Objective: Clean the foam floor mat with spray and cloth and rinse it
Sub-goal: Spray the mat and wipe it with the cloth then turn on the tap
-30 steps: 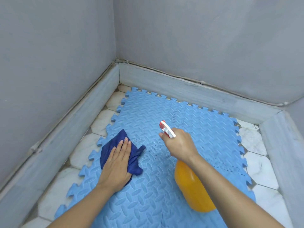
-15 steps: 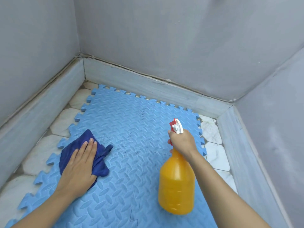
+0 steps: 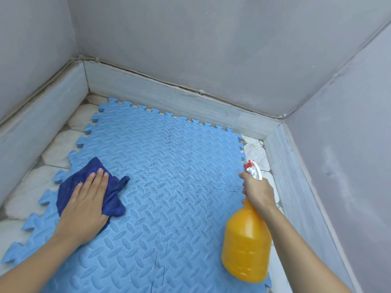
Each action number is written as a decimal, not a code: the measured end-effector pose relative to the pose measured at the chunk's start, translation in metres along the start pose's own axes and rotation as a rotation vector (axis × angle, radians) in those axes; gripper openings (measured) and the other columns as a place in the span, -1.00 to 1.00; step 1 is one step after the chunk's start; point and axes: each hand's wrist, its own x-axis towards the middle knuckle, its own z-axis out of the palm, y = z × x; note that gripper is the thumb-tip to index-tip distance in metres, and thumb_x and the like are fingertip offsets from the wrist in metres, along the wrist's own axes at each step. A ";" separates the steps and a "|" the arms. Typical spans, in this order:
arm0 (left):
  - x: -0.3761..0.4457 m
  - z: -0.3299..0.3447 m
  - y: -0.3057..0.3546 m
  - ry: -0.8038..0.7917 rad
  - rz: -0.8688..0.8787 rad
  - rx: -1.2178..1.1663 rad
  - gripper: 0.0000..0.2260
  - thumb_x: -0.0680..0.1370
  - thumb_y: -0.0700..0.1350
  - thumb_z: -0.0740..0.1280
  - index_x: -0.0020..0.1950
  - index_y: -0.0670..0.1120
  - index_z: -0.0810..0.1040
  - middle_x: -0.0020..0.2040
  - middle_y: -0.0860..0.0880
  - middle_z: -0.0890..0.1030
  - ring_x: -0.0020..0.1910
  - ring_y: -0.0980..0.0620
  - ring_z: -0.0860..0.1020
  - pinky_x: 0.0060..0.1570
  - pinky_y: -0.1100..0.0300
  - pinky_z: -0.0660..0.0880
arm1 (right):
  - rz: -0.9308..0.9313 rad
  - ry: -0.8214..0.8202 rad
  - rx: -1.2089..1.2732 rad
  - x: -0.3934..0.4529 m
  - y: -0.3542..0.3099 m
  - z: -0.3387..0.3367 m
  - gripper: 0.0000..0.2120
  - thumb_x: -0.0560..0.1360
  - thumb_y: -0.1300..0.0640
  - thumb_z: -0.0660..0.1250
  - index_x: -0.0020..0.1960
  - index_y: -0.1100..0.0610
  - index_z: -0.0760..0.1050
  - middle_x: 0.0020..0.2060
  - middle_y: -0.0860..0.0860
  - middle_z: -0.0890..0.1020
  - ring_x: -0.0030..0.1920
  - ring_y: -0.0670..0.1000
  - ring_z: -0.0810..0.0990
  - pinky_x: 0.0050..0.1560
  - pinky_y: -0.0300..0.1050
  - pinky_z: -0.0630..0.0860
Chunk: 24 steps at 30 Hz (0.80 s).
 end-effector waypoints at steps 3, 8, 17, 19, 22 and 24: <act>0.000 -0.004 0.007 0.022 0.002 -0.010 -0.26 0.40 0.10 -0.10 0.55 -0.19 0.02 0.56 -0.09 0.02 0.54 -0.02 -0.01 0.48 0.09 -0.14 | -0.092 -0.165 0.036 -0.012 -0.003 0.006 -0.77 0.46 -0.02 0.38 -0.06 0.15 0.60 -0.15 0.12 0.68 -0.19 0.05 0.58 -0.20 0.03 0.62; -0.015 -0.018 0.006 -0.032 -0.069 -0.053 -0.27 0.44 0.15 -0.12 0.56 -0.15 -0.07 0.56 -0.04 -0.11 0.54 0.02 -0.10 0.49 0.07 -0.13 | -0.296 -0.414 -0.143 -0.051 -0.006 0.035 -0.83 0.50 0.02 0.37 -0.16 0.10 0.61 -0.23 0.05 0.68 -0.30 -0.01 0.53 -0.27 0.00 0.59; -0.057 -0.036 -0.040 -0.042 -0.112 -0.200 -0.36 0.53 -0.11 0.09 0.56 -0.10 -0.11 0.56 0.03 -0.11 0.53 0.12 -0.13 0.46 0.24 -0.22 | -0.690 -0.582 -0.595 -0.094 0.011 0.075 -0.72 0.44 -0.17 0.34 -0.33 -0.03 0.47 -0.45 -0.02 0.51 -0.36 -0.07 0.50 -0.31 -0.04 0.36; -0.058 -0.036 -0.040 -0.047 -0.115 -0.194 -0.36 0.53 -0.13 0.10 0.56 -0.11 -0.11 0.56 0.02 -0.11 0.53 0.11 -0.13 0.46 0.23 -0.23 | -0.739 -0.592 -0.689 -0.100 0.012 0.079 -0.67 0.44 -0.17 0.31 -0.31 0.07 0.48 -0.45 0.02 0.49 -0.36 -0.03 0.48 -0.35 -0.05 0.33; -0.057 -0.035 -0.039 -0.054 -0.117 -0.179 -0.34 0.49 -0.07 0.05 0.56 -0.13 -0.09 0.56 -0.01 -0.11 0.53 0.08 -0.13 0.48 0.18 -0.20 | -0.795 -0.628 -0.803 -0.106 0.013 0.081 -0.59 0.38 -0.21 0.23 -0.31 0.15 0.45 -0.45 0.06 0.45 -0.39 -0.02 0.44 -0.37 -0.05 0.28; -0.058 -0.035 -0.039 -0.056 -0.112 -0.169 -0.33 0.48 -0.06 0.05 0.56 -0.13 -0.09 0.56 -0.02 -0.11 0.54 0.07 -0.13 0.48 0.16 -0.19 | -0.827 -0.739 -0.831 -0.111 0.015 0.080 -0.68 0.39 -0.20 0.25 -0.28 0.06 0.50 -0.38 0.02 0.49 -0.34 -0.07 0.44 -0.33 -0.11 0.31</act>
